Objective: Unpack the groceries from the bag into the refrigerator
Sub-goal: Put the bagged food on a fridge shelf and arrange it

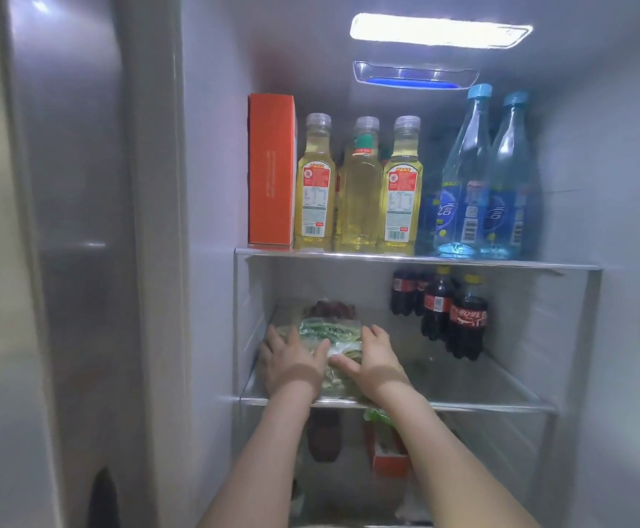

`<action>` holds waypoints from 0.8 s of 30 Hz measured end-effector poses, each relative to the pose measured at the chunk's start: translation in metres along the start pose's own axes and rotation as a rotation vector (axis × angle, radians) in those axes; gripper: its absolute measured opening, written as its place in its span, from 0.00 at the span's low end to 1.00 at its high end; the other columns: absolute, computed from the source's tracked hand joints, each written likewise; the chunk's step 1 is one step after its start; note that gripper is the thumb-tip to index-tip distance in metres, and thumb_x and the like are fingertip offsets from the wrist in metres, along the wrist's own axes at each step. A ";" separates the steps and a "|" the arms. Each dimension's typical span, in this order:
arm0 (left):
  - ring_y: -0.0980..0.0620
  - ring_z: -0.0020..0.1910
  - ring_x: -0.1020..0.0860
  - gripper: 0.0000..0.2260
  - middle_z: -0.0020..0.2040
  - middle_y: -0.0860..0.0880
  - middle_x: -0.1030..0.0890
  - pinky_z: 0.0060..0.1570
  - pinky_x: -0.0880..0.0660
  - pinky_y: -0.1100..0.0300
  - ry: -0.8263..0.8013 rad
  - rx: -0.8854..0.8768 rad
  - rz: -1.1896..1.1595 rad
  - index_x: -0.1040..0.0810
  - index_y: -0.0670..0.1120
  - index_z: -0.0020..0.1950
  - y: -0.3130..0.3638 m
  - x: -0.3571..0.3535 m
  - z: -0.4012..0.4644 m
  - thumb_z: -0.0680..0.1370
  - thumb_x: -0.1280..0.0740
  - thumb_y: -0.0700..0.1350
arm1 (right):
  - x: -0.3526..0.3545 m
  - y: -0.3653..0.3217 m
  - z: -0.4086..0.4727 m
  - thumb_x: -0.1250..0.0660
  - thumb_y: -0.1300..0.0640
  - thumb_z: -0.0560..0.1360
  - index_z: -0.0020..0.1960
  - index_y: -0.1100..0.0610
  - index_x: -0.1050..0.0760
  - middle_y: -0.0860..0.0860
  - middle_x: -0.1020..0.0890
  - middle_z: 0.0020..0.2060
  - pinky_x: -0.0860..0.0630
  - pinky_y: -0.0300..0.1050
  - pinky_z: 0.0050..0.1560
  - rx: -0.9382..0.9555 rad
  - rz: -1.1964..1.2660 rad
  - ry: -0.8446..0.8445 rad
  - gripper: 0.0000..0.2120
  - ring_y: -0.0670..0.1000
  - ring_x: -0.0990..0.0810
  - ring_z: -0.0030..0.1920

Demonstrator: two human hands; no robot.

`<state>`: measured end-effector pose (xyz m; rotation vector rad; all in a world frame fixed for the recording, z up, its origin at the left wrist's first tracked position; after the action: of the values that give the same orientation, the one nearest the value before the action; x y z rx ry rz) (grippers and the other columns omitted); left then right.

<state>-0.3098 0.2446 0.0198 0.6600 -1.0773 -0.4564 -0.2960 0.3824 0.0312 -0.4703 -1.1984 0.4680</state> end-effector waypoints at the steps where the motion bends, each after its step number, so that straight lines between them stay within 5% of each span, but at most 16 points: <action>1: 0.41 0.76 0.51 0.31 0.78 0.45 0.52 0.73 0.46 0.46 -0.002 -0.008 0.024 0.43 0.51 0.76 0.000 -0.002 0.000 0.77 0.42 0.63 | -0.004 -0.003 0.003 0.35 0.38 0.73 0.76 0.58 0.46 0.53 0.49 0.76 0.37 0.54 0.71 -0.008 -0.010 0.013 0.41 0.56 0.41 0.74; 14: 0.46 0.77 0.58 0.29 0.79 0.50 0.58 0.75 0.51 0.45 -0.015 -0.065 0.005 0.42 0.53 0.76 0.007 -0.001 -0.019 0.78 0.43 0.62 | 0.006 0.012 -0.018 0.36 0.37 0.73 0.77 0.51 0.48 0.47 0.52 0.77 0.41 0.54 0.72 -0.002 0.044 0.126 0.40 0.52 0.49 0.76; 19: 0.44 0.77 0.52 0.26 0.78 0.47 0.52 0.74 0.46 0.45 -0.053 -0.320 -0.072 0.37 0.51 0.74 0.032 0.002 -0.071 0.78 0.40 0.59 | 0.044 0.035 -0.074 0.36 0.38 0.73 0.76 0.56 0.46 0.56 0.46 0.76 0.41 0.53 0.72 0.031 -0.001 0.293 0.40 0.56 0.45 0.75; 24: 0.46 0.76 0.50 0.26 0.78 0.46 0.48 0.73 0.44 0.46 -0.231 -0.507 -0.271 0.39 0.50 0.75 0.037 0.004 -0.136 0.79 0.41 0.58 | 0.065 0.044 -0.158 0.36 0.41 0.74 0.76 0.56 0.44 0.53 0.44 0.75 0.45 0.42 0.70 -0.018 -0.053 0.433 0.38 0.51 0.44 0.75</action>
<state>-0.1834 0.3049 0.0054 0.3040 -1.0342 -1.0216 -0.1304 0.4404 0.0095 -0.5232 -0.7959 0.2896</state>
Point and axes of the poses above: each hand's wrist, its own z-axis towards the middle knuckle, its own x-axis out of the back of the hand, y = z × x, the point moved 2 cm from there along z, towards the middle knuckle
